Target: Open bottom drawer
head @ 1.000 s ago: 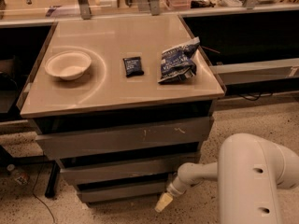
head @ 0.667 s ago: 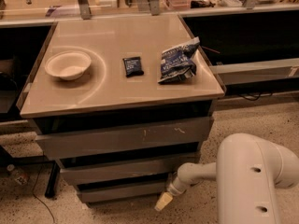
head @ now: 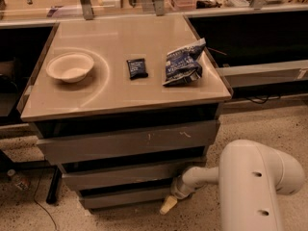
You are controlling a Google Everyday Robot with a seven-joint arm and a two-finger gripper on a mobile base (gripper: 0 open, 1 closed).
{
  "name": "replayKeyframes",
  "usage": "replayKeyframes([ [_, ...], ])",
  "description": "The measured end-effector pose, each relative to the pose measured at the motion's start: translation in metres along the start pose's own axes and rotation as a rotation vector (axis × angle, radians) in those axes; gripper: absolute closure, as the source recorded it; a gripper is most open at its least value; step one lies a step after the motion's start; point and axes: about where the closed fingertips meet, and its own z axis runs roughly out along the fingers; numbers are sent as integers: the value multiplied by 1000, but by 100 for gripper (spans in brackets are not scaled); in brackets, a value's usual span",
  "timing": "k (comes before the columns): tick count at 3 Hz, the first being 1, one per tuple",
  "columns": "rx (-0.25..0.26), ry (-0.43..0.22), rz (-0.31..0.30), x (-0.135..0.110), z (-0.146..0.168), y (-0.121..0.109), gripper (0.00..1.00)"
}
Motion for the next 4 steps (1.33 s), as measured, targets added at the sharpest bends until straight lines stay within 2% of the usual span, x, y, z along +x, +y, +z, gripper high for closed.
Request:
replayKeyframes([
  [1, -4, 4, -1, 1, 3, 1, 0],
  [2, -51, 52, -17, 11, 16, 13, 18],
  [3, -55, 54, -18, 12, 16, 14, 41],
  [4, -55, 54, -18, 12, 16, 14, 73],
])
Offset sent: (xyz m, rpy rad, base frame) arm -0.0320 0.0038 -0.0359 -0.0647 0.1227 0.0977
